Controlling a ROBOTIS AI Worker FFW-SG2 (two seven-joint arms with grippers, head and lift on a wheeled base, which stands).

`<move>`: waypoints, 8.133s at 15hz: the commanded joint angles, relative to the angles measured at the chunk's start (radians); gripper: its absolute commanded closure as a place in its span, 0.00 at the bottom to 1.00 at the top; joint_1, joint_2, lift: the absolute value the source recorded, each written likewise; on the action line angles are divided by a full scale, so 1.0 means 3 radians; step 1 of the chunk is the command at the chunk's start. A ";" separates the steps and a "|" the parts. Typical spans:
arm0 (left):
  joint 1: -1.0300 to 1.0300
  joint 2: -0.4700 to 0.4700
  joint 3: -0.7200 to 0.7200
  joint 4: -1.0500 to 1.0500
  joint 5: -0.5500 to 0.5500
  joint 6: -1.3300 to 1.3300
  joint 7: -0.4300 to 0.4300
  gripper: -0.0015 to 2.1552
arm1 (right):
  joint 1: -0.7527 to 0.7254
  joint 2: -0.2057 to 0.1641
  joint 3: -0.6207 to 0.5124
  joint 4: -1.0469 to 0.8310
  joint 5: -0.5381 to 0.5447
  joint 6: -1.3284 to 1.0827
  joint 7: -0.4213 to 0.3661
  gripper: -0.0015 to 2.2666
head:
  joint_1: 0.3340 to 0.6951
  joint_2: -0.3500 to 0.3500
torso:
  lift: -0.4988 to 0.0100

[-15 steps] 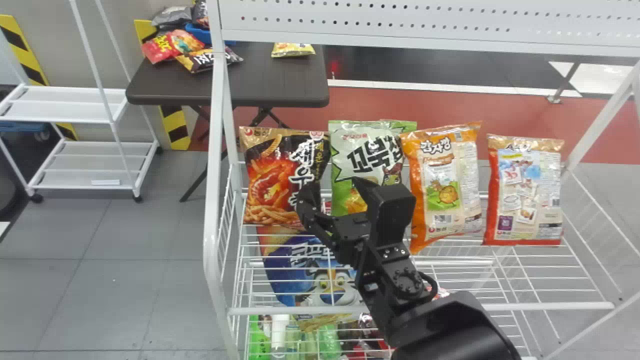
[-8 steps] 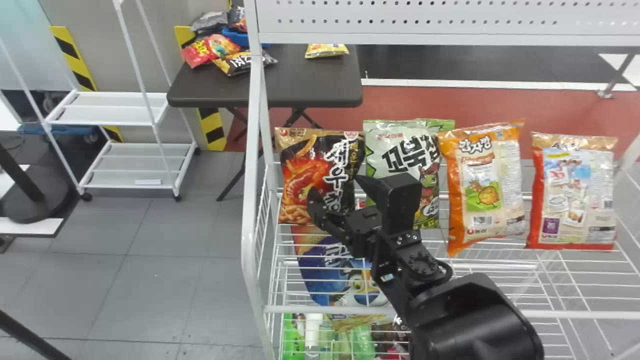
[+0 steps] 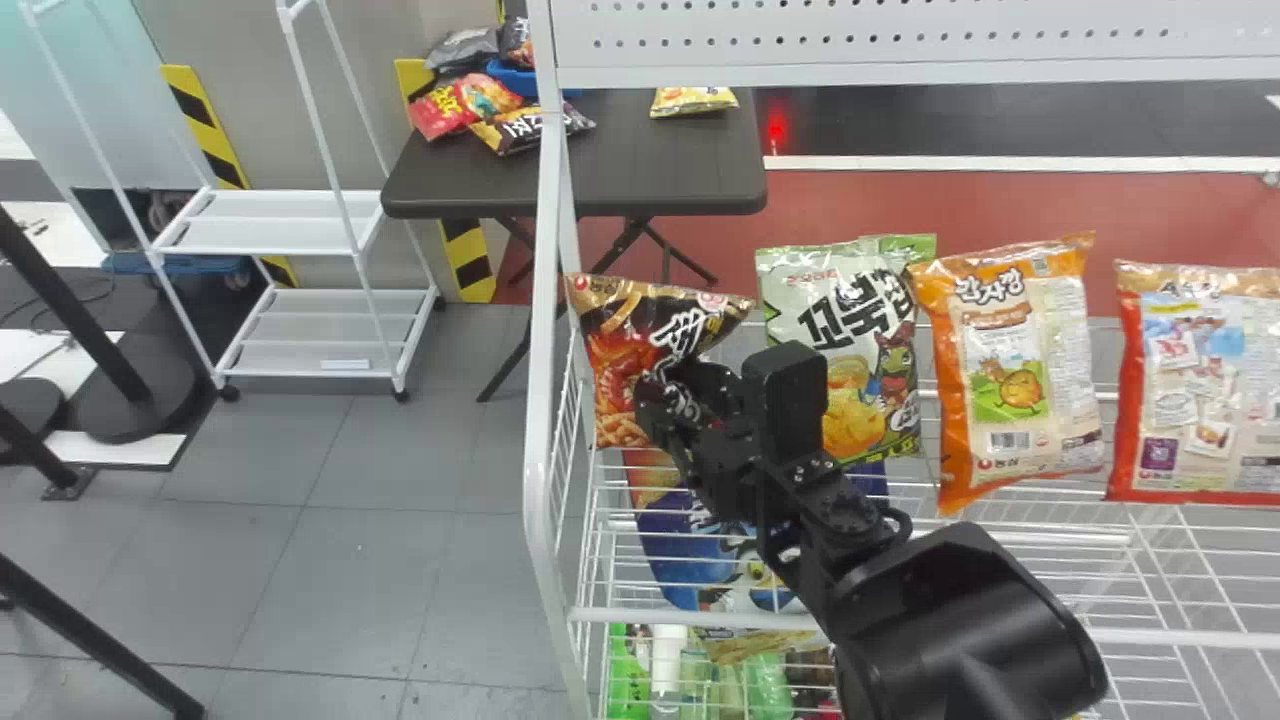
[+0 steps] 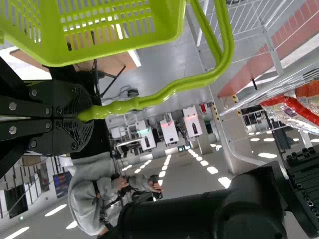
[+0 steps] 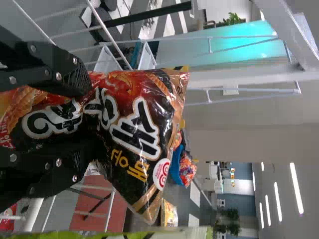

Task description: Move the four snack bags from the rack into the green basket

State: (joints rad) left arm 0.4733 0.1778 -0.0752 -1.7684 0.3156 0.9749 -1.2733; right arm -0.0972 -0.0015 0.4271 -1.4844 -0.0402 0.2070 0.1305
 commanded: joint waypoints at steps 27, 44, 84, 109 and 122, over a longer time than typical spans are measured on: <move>0.0064 -0.0163 0.0067 -0.0001 -0.0065 -0.0072 0.0010 0.86 | 0.3295 -0.0476 -0.1414 -0.3428 -0.0168 0.3429 0.0797 0.94 | 1.00 0.00 | 0.98; 0.0176 -0.0163 0.0031 -0.0154 -0.0147 -0.0051 0.0021 0.86 | 0.2523 -0.0286 -0.1449 -0.2875 -0.0229 0.1537 0.0378 0.02 | 1.00 0.00 | 0.98; 0.0115 -0.0158 0.0036 -0.0108 -0.0121 -0.0051 0.0026 0.86 | 0.2753 -0.0307 -0.1501 -0.3699 -0.0352 0.2713 0.0705 0.94 | 1.00 0.11 | 0.98; 0.0181 -0.0183 0.0021 -0.0139 -0.0152 -0.0072 0.0036 0.86 | 0.2742 -0.0445 -0.0682 -0.2037 -0.0040 0.2059 0.0639 0.00 | 1.00 0.35 | 0.98; 0.0222 -0.0178 0.0000 -0.0200 -0.0167 -0.0061 0.0036 0.86 | 0.2461 -0.0240 -0.1587 -0.2456 -0.0239 0.0514 0.0286 0.03 | 1.00 0.00 | 0.98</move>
State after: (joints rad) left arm 0.5355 0.1242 -0.0750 -1.8243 0.2673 0.9537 -1.2624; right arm 0.7078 -0.0948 -0.0145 -2.2261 -0.1027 0.3842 0.2166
